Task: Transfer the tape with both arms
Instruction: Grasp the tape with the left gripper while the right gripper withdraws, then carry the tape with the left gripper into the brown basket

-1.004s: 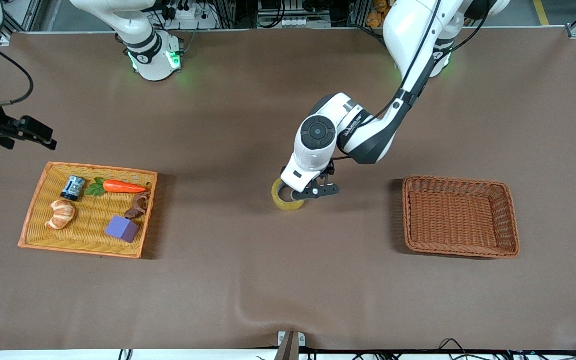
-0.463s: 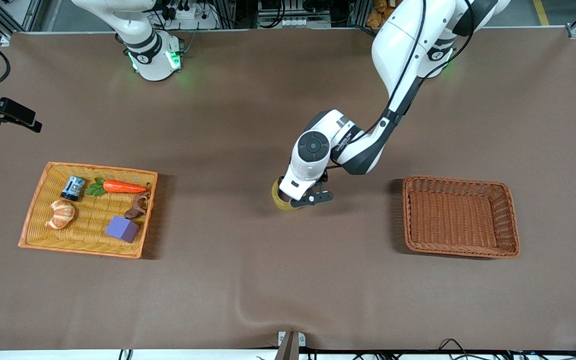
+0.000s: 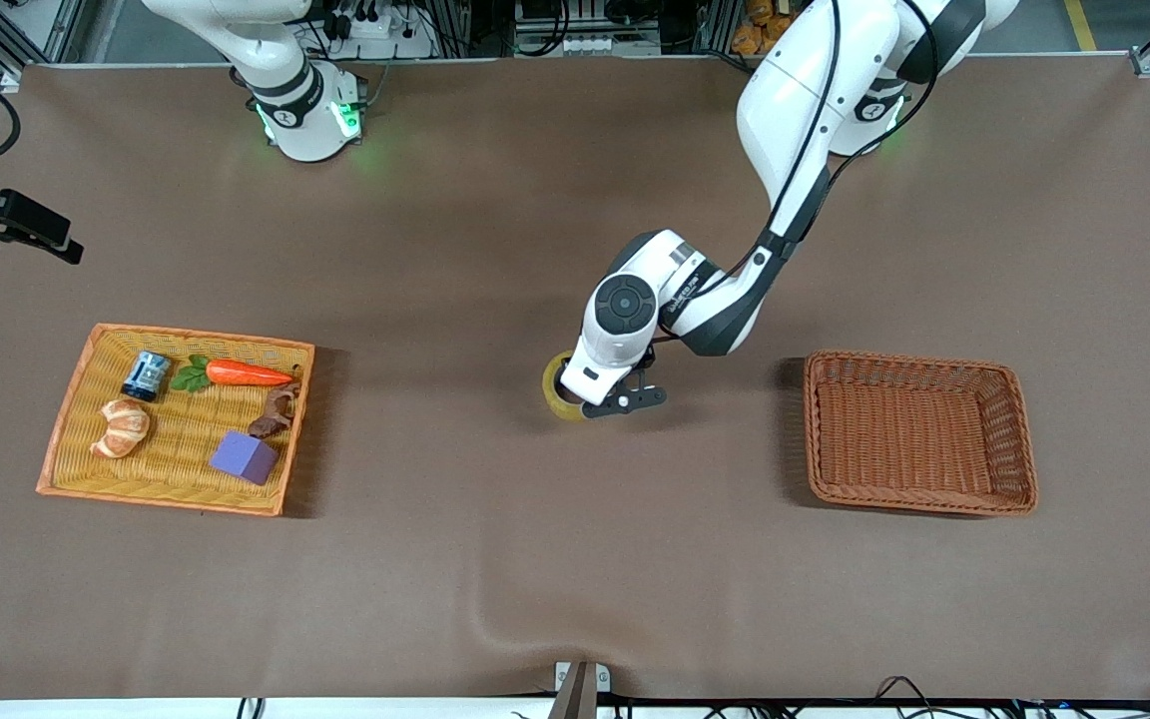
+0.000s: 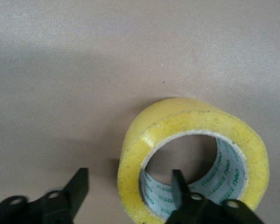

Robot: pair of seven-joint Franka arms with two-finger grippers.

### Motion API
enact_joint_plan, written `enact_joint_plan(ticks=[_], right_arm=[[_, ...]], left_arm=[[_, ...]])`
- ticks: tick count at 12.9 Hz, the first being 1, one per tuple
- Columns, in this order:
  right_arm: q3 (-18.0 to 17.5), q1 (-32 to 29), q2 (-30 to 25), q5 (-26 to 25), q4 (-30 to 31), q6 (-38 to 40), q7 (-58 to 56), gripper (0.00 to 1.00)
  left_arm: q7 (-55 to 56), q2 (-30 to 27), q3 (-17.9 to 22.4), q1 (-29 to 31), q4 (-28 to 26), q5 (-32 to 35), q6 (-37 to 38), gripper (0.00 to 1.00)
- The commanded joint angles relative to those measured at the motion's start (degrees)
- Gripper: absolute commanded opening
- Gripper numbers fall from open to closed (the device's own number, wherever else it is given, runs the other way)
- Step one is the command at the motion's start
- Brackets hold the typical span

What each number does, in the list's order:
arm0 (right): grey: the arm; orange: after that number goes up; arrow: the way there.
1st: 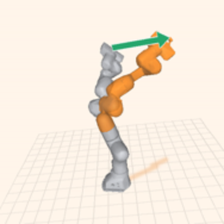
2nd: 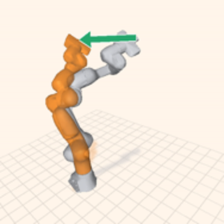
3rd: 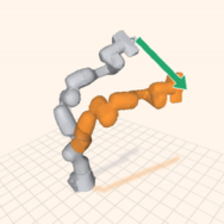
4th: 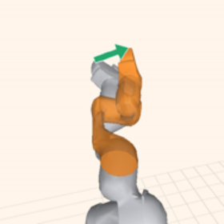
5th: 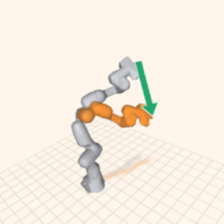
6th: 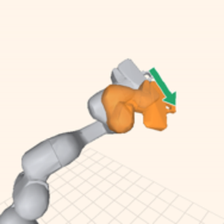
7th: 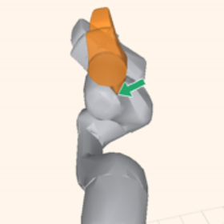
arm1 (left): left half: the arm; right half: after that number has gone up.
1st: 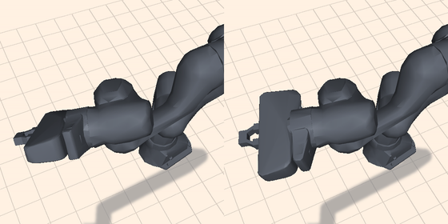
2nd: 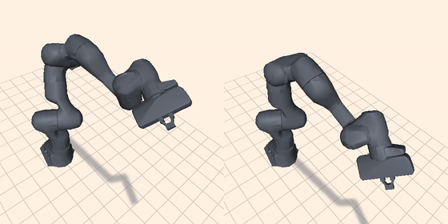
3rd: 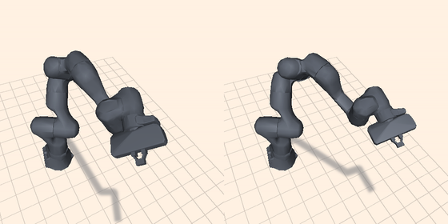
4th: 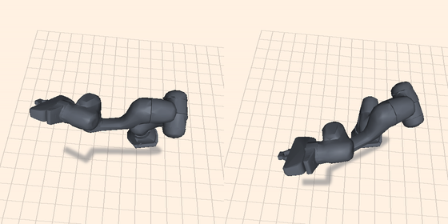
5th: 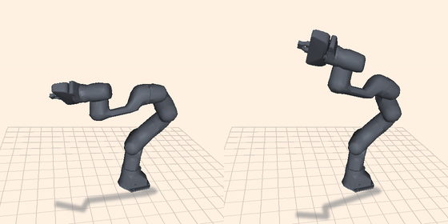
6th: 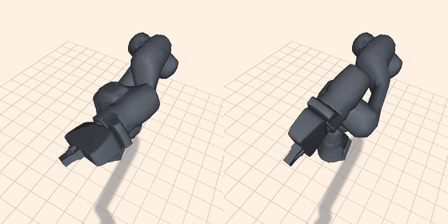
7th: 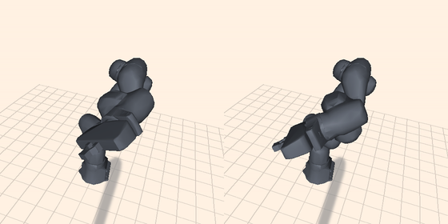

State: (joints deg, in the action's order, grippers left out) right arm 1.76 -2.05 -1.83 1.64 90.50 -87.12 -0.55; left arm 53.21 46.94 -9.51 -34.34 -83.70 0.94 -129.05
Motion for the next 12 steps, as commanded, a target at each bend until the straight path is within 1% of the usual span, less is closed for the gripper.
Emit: enact_joint_plan(ticks=[1, 4, 5, 7, 10, 12], right_arm=[[0.2, 1.2, -0.5, -3.6, -0.1, -1.4, -3.6, 1.0], [0.7, 1.1, -0.2, -3.8, -1.2, -1.6, -4.5, 1.0], [1.1, 1.3, -0.2, -3.4, -1.4, -1.5, -4.5, 1.0], [2.4, 2.0, -0.2, -3.0, -1.4, -1.0, -4.2, 1.0], [2.9, 2.2, -0.2, -2.8, -1.4, -0.6, -3.3, 1.0], [3.3, 2.4, -0.3, -2.5, -1.4, -0.6, -3.1, 1.0]], left_arm=[[0.1, 0.7, 0.7, -0.7, 1.5, -0.5, -0.8, 0.0], [-0.2, -0.1, 0.7, -0.1, 1.5, -0.4, -0.8, 0.0], [-0.3, -1.8, 0.8, 0.2, 1.5, -0.6, -0.8, 0.0], [-0.8, -6.5, 0.1, 5.0, 0.8, -0.2, 0.7, 0.0], [-3.6, -13.5, 0.1, 9.5, -0.1, -0.8, 5.8, 0.0], [-5.9, -18.5, 0.0, 13.6, -1.9, -0.9, 10.2, 0.0]])
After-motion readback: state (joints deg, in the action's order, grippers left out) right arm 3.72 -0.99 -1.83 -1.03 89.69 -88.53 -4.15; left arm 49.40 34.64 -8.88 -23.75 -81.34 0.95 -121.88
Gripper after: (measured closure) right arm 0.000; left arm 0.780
